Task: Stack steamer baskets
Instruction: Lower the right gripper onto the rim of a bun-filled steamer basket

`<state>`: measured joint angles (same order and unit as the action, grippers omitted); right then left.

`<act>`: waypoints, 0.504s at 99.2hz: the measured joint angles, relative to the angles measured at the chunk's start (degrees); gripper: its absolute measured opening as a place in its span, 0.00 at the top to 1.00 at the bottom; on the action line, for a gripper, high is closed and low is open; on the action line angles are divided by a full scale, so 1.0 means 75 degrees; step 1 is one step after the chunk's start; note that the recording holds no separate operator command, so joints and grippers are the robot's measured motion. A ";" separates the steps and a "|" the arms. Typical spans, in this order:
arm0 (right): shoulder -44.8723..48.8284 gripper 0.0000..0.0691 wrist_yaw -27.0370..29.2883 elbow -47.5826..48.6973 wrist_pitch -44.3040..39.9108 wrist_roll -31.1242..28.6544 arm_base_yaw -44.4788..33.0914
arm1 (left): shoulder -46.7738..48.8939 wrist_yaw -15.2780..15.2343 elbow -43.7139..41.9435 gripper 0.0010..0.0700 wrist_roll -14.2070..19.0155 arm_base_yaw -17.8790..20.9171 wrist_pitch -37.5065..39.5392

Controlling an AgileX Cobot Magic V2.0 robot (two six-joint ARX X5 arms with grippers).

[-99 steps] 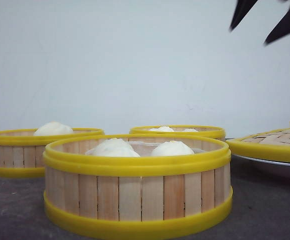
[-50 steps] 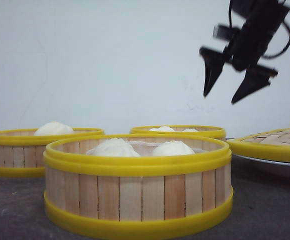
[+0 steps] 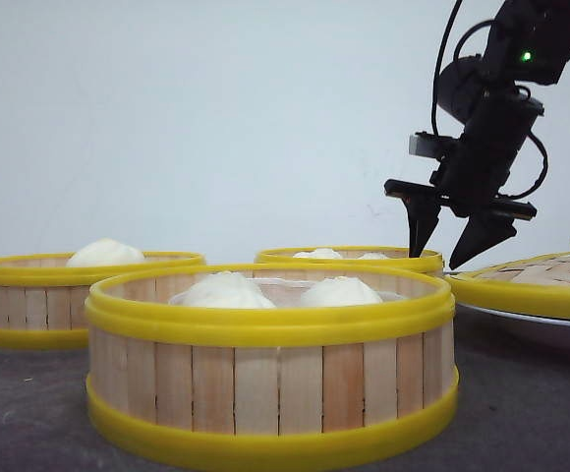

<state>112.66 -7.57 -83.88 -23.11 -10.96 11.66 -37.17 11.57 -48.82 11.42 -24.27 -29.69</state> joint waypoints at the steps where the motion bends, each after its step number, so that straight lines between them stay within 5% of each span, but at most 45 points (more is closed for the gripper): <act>1: 0.0015 0.52 0.0000 0.0000 0.0015 -0.0003 0.0000 | 0.0000 0.0000 0.0000 0.34 0.0000 0.0000 0.0000; 50: 0.0286 0.95 0.0160 -0.0073 0.0152 -0.0286 0.0047 | 0.0000 -0.0003 0.0000 0.34 -0.0003 0.0003 0.0023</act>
<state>114.80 -6.37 -84.42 -21.98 -13.10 12.01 -37.17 11.55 -48.82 11.40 -24.25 -29.52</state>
